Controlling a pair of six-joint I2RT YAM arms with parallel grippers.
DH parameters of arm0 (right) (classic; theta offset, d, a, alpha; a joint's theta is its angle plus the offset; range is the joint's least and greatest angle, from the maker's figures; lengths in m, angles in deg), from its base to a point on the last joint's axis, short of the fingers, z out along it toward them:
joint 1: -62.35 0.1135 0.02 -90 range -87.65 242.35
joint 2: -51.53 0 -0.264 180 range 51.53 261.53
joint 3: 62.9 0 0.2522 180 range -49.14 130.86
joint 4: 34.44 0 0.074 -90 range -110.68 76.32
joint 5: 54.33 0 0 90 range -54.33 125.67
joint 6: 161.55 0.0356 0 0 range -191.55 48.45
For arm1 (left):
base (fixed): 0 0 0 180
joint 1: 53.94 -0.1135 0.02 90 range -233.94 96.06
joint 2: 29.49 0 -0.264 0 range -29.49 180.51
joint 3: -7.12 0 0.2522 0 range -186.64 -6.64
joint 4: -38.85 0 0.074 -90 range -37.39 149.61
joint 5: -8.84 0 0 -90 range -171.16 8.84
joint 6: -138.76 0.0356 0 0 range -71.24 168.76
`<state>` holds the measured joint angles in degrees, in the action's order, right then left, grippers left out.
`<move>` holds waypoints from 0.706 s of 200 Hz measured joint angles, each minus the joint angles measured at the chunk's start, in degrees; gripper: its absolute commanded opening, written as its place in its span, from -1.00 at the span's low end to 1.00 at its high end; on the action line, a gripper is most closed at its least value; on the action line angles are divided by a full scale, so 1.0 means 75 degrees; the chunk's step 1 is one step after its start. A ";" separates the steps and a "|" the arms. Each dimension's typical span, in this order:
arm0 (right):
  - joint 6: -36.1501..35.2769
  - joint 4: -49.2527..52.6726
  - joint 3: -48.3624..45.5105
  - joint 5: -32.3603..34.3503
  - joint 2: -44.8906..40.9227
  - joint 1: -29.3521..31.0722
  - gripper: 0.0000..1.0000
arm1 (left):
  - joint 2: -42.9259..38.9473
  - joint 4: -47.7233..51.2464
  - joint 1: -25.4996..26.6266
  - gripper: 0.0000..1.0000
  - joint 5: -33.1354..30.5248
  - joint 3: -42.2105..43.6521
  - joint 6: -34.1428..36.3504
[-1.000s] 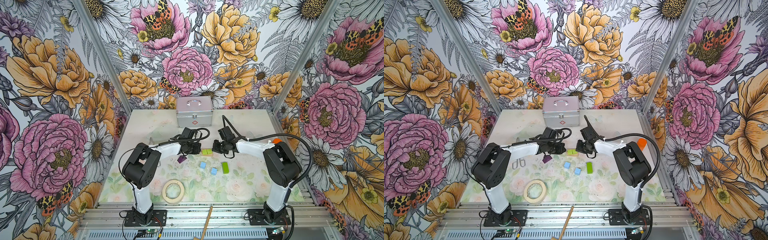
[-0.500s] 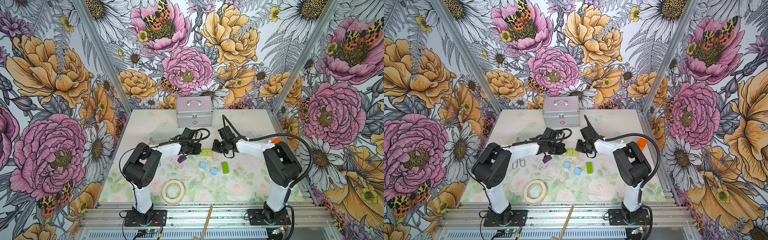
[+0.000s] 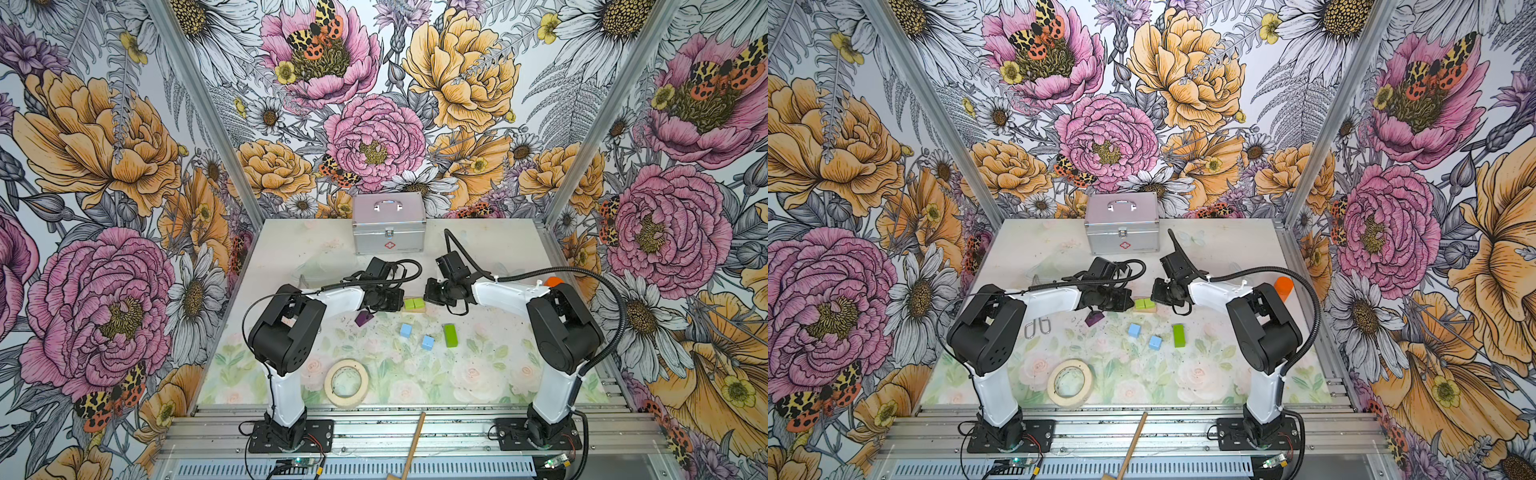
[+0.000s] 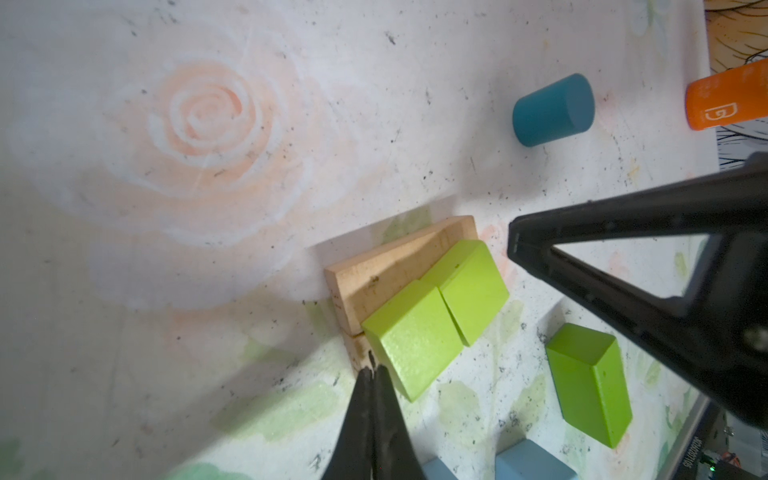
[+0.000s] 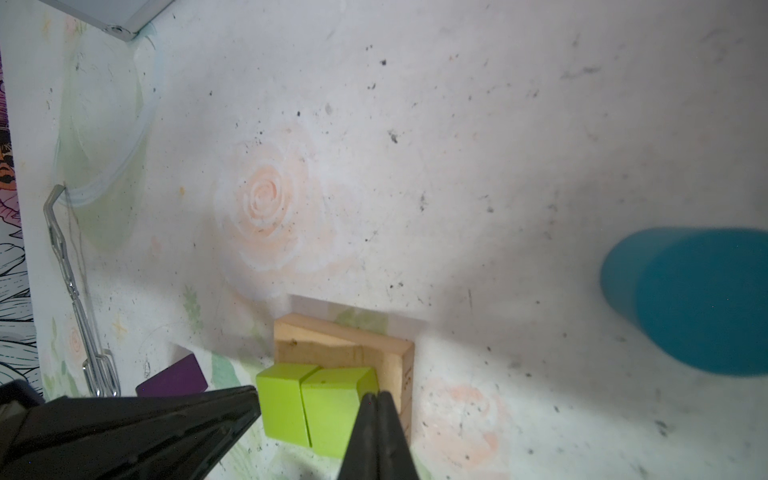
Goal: Build the wood block tower
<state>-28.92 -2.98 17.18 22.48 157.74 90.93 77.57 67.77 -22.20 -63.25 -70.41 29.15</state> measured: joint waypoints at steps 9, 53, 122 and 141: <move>0.0000 0.0000 0.0000 0.0000 0.0000 0.0000 -1.00 | 0.0000 0.0000 0.0000 -1.00 0.0000 0.0000 0.0003; 0.0000 0.0000 0.0000 -0.0017 0.0003 0.0017 -1.00 | 0.0061 0.0003 0.0000 -1.00 0.0012 -0.0038 0.0003; 0.0006 0.0000 0.0000 -0.0020 0.0055 0.0082 -1.00 | 0.0073 0.0006 0.0000 -1.00 0.0026 -0.0087 0.0000; 0.0012 0.0000 0.0000 -0.0020 0.0055 0.0082 -1.00 | 0.0093 0.0000 0.0000 -1.00 0.0026 -0.0102 0.0003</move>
<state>-28.83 -2.98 17.18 22.33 158.16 91.54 78.27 67.77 -22.20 -63.05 -71.17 29.17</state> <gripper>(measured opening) 0.045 0.046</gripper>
